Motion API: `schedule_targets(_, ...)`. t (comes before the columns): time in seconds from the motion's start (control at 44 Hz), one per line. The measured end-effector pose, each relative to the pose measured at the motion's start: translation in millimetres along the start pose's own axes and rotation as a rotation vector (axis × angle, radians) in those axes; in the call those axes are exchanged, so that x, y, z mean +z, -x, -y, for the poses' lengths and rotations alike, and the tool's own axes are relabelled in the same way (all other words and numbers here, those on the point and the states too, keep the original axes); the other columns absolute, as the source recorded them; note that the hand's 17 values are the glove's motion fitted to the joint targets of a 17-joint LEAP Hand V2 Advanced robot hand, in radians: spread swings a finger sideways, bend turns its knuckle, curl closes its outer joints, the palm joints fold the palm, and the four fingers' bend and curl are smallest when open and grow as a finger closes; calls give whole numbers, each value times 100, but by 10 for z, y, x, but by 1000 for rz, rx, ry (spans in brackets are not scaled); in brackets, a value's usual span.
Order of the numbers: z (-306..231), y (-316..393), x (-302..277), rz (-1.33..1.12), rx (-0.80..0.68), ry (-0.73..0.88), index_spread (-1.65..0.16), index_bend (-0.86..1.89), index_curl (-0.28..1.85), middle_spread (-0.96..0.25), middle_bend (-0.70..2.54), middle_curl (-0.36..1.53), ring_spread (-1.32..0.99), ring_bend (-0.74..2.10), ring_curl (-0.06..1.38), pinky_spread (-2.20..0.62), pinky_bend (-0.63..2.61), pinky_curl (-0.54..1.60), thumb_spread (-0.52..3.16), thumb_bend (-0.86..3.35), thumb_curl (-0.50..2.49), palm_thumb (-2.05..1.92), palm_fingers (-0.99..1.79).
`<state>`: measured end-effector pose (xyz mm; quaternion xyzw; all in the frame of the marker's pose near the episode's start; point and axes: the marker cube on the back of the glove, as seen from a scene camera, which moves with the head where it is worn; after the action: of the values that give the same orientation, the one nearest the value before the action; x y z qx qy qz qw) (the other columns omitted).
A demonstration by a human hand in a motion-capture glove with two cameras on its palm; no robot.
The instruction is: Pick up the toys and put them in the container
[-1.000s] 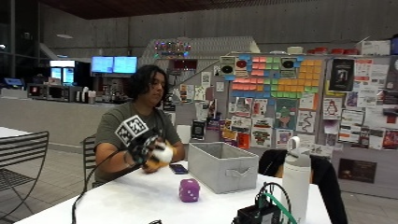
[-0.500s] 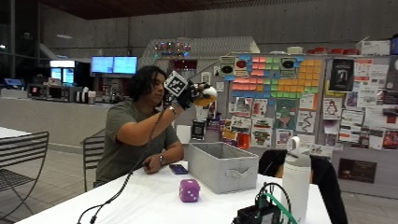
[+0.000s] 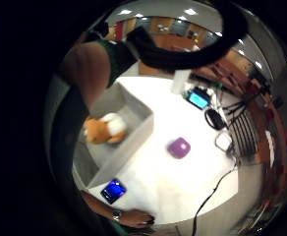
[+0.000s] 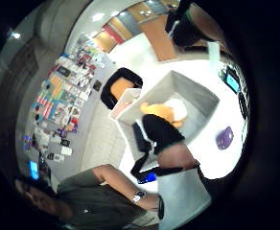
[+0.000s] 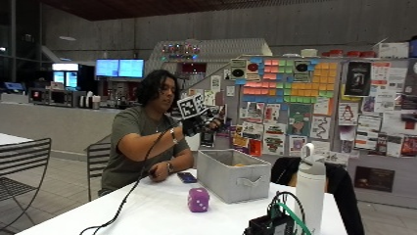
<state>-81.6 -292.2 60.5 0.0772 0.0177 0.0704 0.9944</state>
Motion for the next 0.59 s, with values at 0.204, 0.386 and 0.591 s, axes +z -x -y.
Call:
schedule_targets(0.204, -299, -1160, 732, 90, 283, 96, -44, 53, 67, -21, 50, 54, -25, 71, 27, 2, 82, 31, 130, -3, 38, 12, 24)
schedule_targets(0.386, -480, -1771, 1644, 153, 443, 200, -43, 56, 67, -20, 50, 53, -24, 65, 27, 0, 80, 31, 145, 2, 37, 14, 22)
schedule_targets(0.591, -610, -2045, 2031, -122, 408, 16, -41, 46, 61, -23, 46, 51, -32, 87, 30, -22, 96, 32, 146, 10, 41, 32, 80)
